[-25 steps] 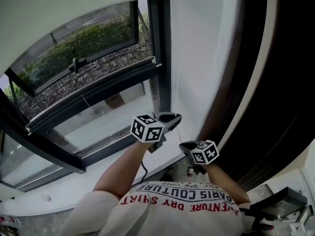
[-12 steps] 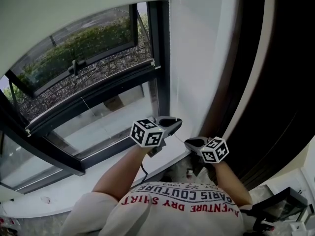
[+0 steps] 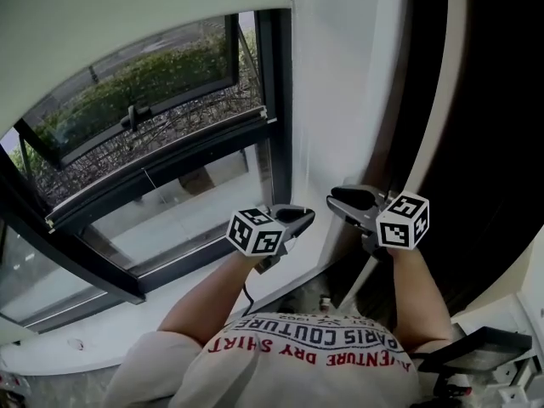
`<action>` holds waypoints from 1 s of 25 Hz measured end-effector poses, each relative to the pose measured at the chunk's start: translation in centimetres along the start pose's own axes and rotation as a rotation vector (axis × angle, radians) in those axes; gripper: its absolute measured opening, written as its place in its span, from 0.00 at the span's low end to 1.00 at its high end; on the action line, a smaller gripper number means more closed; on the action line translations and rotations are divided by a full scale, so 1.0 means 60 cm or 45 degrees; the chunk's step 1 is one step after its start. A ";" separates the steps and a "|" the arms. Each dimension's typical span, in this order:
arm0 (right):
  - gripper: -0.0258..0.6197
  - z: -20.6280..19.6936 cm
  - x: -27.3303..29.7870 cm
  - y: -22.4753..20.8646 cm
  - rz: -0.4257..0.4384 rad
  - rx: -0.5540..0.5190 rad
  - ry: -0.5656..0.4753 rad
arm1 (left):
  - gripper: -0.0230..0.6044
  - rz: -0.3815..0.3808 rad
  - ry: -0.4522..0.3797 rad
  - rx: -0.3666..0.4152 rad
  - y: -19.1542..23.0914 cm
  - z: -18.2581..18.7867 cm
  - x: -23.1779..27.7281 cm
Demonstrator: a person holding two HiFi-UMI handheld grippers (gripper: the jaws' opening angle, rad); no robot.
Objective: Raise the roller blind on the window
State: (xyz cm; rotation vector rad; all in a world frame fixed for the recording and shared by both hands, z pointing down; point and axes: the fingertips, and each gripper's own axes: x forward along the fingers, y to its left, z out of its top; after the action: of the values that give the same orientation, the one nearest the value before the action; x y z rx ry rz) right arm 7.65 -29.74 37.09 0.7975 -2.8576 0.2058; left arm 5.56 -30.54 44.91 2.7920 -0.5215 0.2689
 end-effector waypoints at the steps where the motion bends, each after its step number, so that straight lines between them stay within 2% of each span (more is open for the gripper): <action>1: 0.18 0.032 0.001 0.004 0.011 -0.027 -0.031 | 0.05 0.000 0.002 0.003 -0.001 0.001 0.000; 5: 0.20 0.135 0.014 0.019 0.024 -0.108 -0.138 | 0.05 -0.008 0.015 0.020 -0.010 0.001 0.004; 11: 0.22 0.212 0.043 0.028 0.053 -0.120 -0.204 | 0.05 -0.031 0.056 0.060 -0.022 0.000 0.012; 14: 0.21 0.230 0.047 0.026 0.048 -0.107 -0.210 | 0.05 -0.043 0.068 0.072 -0.027 -0.002 0.013; 17: 0.07 0.239 0.047 0.020 0.050 -0.072 -0.216 | 0.05 -0.049 0.068 0.070 -0.025 0.000 0.014; 21: 0.06 0.239 0.050 0.017 0.081 -0.035 -0.215 | 0.05 -0.056 0.074 0.070 -0.022 0.001 0.018; 25: 0.05 0.235 0.050 0.010 0.037 -0.066 -0.208 | 0.05 -0.051 0.059 0.071 -0.019 0.000 0.021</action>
State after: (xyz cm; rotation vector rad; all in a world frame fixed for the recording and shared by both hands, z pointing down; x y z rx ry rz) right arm 3.07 -33.23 23.88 0.7978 -3.0149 0.0727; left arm 7.16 -29.96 44.93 2.8392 -0.4532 0.3432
